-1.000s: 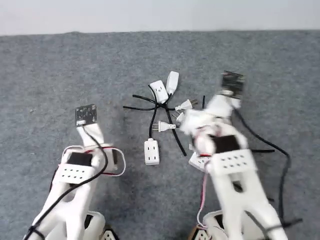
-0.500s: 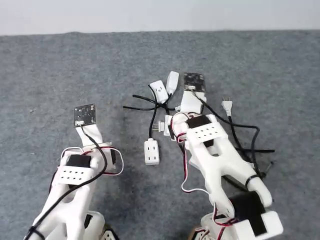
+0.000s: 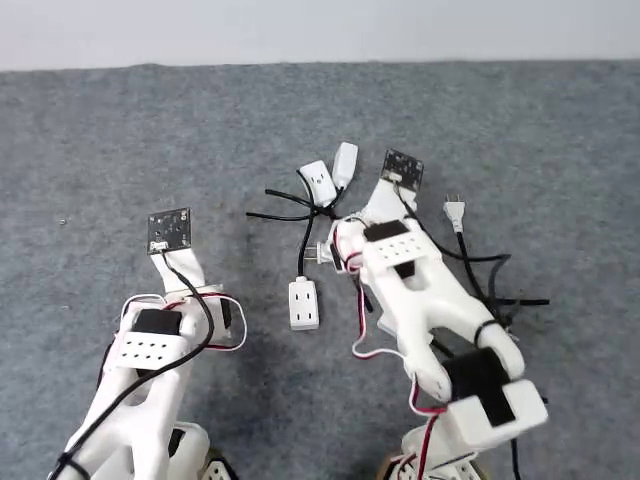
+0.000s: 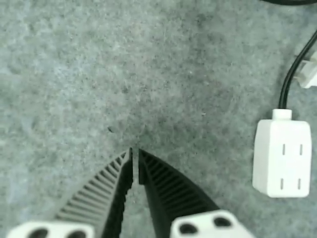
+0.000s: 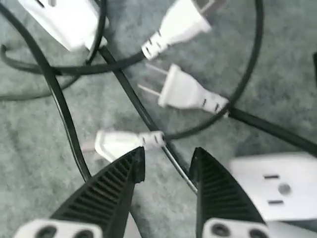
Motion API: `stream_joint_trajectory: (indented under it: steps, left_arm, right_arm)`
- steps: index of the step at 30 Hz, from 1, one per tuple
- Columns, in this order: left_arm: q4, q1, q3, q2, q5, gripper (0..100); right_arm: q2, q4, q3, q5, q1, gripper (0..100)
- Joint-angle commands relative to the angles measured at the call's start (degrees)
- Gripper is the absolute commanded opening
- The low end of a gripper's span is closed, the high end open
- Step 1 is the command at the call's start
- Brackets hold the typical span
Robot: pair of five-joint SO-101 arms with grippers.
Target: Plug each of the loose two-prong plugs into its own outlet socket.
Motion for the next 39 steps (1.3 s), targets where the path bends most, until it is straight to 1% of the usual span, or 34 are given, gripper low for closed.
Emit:
stream_joint_trajectory:
  steps: [1,11,26,33,39]
  left_arm:
    - [-1.14,0.18,-0.31,-0.26,-0.44,2]
    - [-1.14,0.18,-0.22,-0.26,-0.44,2]
    - [-1.05,0.26,-0.22,-0.26,-0.44,2]
    - [-1.05,0.35,-0.22,-0.26,-0.44,2]
    - [-1.05,0.35,-0.22,-0.26,-0.44,2]
  right_arm:
    - [1.36,0.66,-6.77,-0.53,0.66,14.3]
    - [9.45,0.75,-12.4,-0.53,2.24,14.1]
    - [9.98,0.66,-12.92,-0.44,2.86,14.3]
    - [12.97,0.75,-16.79,-0.44,3.65,14.3]
    - [19.38,9.63,-26.2,-0.62,3.65,13.9]
